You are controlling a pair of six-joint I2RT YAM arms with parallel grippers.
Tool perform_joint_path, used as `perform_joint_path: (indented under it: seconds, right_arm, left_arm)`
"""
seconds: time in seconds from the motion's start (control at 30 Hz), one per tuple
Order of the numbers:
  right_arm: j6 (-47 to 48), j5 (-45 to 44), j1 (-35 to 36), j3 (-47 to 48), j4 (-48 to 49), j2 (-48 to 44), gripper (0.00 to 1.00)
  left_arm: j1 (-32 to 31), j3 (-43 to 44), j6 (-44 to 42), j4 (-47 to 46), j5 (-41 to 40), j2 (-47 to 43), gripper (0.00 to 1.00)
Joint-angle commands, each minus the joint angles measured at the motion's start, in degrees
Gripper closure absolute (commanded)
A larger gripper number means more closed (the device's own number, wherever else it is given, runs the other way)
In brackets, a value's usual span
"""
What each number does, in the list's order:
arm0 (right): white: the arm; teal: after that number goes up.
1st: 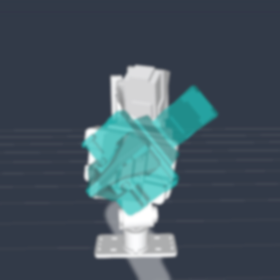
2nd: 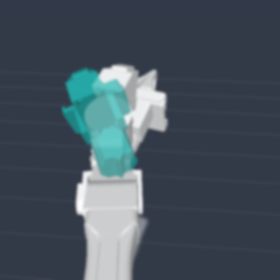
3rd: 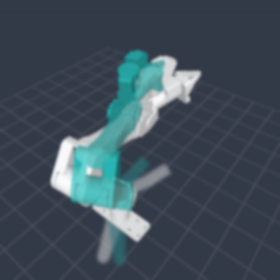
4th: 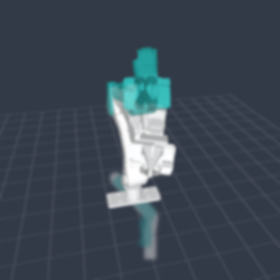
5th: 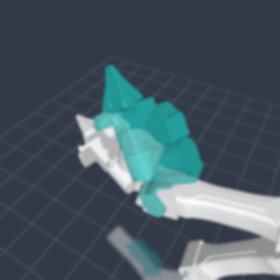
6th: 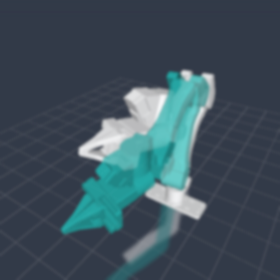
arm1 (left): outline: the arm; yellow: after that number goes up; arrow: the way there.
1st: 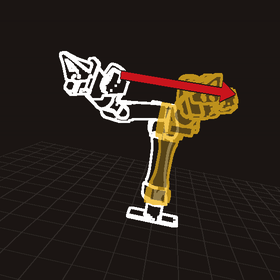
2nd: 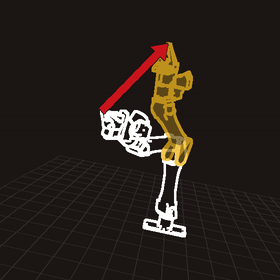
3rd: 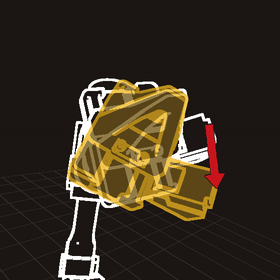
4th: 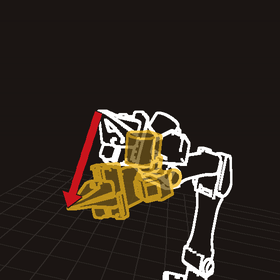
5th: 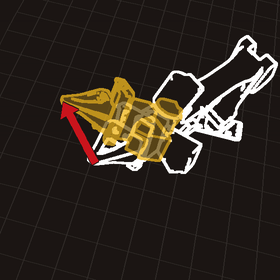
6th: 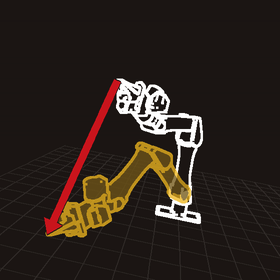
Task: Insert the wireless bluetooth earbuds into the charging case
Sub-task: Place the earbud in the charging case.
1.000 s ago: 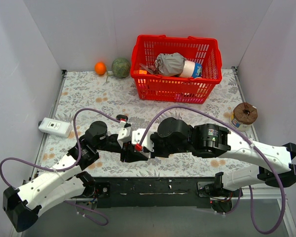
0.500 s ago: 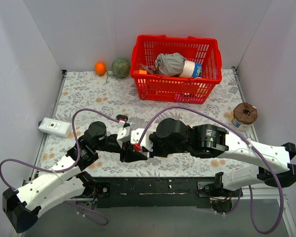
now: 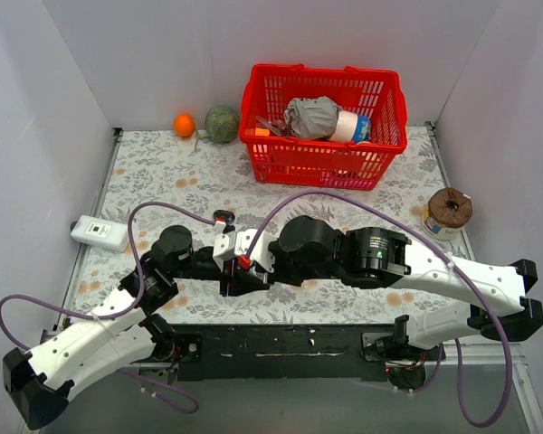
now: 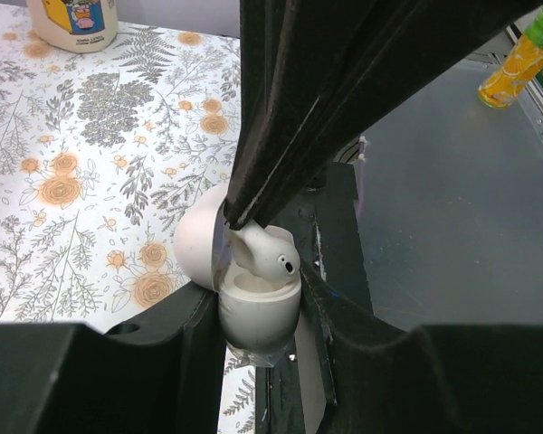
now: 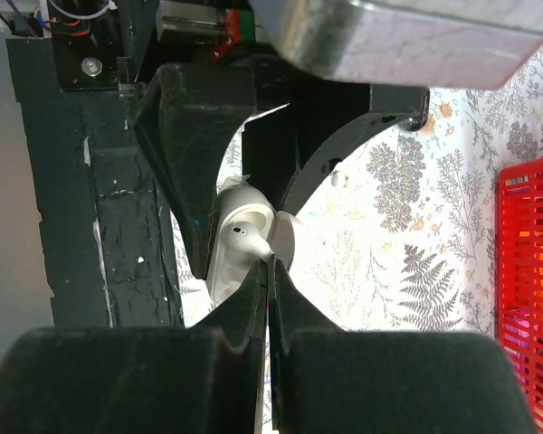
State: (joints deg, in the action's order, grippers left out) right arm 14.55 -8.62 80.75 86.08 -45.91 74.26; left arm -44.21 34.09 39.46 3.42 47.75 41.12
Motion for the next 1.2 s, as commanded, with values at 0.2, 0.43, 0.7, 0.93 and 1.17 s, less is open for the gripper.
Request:
perform_joint_path:
  seconds: [0.2, 0.43, 0.7, 0.93, 1.17]
  right_arm:
    - [-3.7, -2.6, 0.5, 2.7, 2.8, 0.7, 0.99]
    - [-4.5, -4.4, 0.5, 3.0, 3.4, 0.7, 0.99]
    - [-5.3, -5.8, 0.5, 3.3, 4.3, 0.3, 0.99]
    - [-5.8, -7.0, 0.5, 3.7, 4.8, -0.1, 0.99]
    - [-5.7, -8.8, 0.5, 4.7, 2.4, 1.9, 0.99]
  left_arm:
    - [0.3, -0.7, -0.6, -3.2, -3.5, -2.2, 1.00]
    - [0.3, -1.0, -0.6, -3.2, -4.1, -2.5, 1.00]
    - [0.3, -1.1, -0.7, -3.1, -4.2, -2.5, 1.00]
    - [0.3, -1.2, -0.8, -3.2, -4.6, -2.5, 1.00]
    - [0.3, -1.0, -0.6, -3.1, -5.2, -2.5, 1.00]
